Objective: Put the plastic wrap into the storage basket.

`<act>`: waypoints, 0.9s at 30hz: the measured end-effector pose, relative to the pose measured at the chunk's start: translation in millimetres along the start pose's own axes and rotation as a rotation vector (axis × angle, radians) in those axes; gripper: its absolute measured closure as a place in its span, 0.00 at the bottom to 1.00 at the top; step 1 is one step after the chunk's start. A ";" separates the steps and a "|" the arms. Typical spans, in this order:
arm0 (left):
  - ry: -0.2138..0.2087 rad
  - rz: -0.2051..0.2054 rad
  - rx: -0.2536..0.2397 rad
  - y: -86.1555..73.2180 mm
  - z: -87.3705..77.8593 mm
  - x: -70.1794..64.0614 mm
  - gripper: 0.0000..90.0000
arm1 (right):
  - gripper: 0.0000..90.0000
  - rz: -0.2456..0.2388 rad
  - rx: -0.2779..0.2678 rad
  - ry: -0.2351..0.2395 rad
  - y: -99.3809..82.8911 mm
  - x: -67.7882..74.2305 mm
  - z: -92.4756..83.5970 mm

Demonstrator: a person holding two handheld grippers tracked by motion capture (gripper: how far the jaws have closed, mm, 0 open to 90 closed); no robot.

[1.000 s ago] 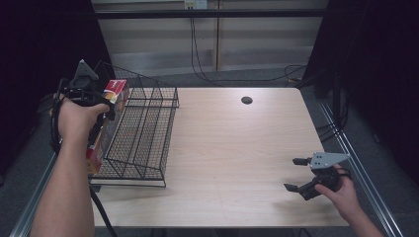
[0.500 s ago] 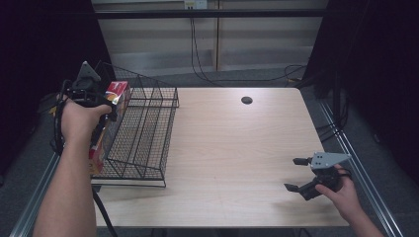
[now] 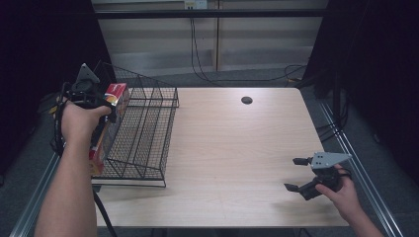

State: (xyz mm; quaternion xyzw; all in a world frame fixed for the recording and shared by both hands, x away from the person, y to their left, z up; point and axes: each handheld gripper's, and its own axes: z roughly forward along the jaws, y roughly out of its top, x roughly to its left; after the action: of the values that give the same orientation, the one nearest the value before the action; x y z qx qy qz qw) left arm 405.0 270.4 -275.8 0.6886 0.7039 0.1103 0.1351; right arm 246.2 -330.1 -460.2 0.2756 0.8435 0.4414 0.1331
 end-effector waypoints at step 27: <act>-0.008 -0.050 -0.042 2.3 -7.3 5.9 0.38 | 0.05 -0.009 0.002 0.009 2.8 1.6 3.0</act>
State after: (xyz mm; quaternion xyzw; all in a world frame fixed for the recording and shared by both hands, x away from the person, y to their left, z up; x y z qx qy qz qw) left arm 404.5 276.6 -268.4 0.6682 0.7180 0.1186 0.1550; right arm 247.4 -325.9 -459.6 0.2698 0.8457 0.4414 0.1310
